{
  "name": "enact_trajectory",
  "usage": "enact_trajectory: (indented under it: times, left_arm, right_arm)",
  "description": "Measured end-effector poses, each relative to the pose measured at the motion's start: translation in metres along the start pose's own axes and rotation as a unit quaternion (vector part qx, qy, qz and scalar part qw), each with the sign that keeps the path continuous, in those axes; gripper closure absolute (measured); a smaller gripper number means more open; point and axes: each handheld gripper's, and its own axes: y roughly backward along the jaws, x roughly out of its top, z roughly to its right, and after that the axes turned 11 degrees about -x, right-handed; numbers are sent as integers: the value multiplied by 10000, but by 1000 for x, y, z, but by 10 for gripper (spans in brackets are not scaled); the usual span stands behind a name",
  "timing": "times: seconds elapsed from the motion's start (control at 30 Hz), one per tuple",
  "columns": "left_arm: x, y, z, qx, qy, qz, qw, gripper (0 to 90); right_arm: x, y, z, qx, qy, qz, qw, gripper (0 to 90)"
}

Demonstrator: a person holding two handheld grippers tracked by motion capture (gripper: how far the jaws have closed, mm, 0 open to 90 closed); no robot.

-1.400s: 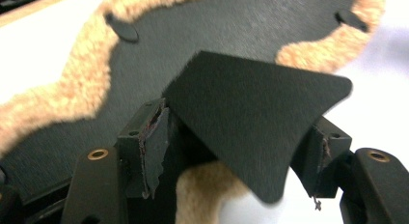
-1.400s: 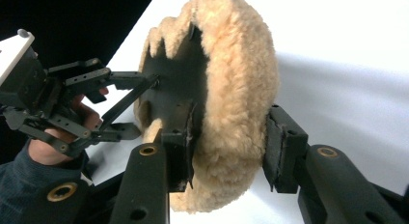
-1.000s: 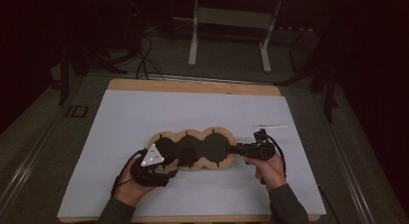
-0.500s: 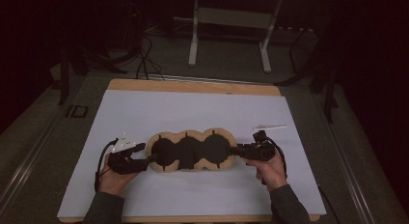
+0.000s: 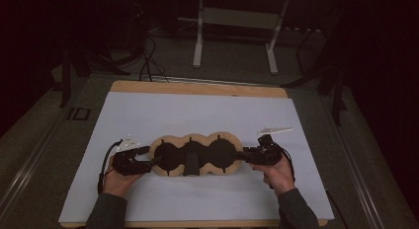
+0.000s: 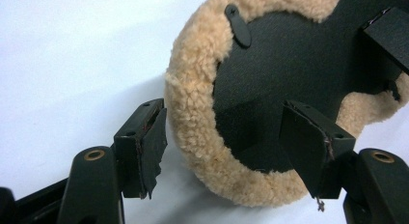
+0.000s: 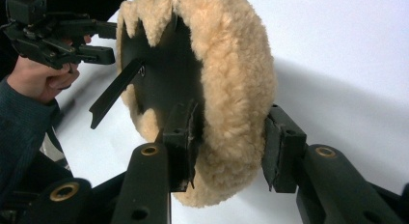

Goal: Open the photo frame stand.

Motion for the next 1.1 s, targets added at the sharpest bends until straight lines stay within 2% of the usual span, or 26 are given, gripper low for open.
enact_trajectory:
  times: [0.03, 0.13, 0.4, 0.63, 0.73, 0.77, 0.9, 0.93, 1.1]
  left_arm:
    - [-1, 0, -2, -93, 38, -15, 9999, 343]
    - [-1, 0, -3, -191, 72, 17, 9998, 342]
    - [-1, 1, -2, -242, 36, 50, 9997, 345]
    - [-2, 0, -3, -385, 124, -15, 9992, 349]
    - [-4, 0, -6, -535, 257, 4, 9982, 350]
    - [-4, 0, -6, -535, 257, 4, 9982, 351]
    - [-5, -5, -6, -626, 238, -143, 9977, 354]
    - [-4, -7, -4, -616, 195, -222, 9977, 362]
    - [-5, -6, -5, -678, 224, -216, 9972, 389]
  right_arm:
    - [0, 0, 0, -11, 29, -3, 10000, 602]
    - [0, 0, 0, -39, 139, -23, 9999, 602]
    - [-2, 0, -1, -98, 352, -29, 9993, 600]
    - [-5, -1, 0, -128, 462, -9, 9988, 597]
    - [-8, 0, -2, -160, 674, 62, 9976, 597]
    - [-8, 0, -2, -160, 674, 62, 9976, 597]
    - [-12, 1, -3, -225, 931, 110, 9953, 595]
    - [-13, 1, -4, -232, 952, 126, 9951, 595]
    - [-14, 1, -4, -238, 1000, 151, 9946, 595]
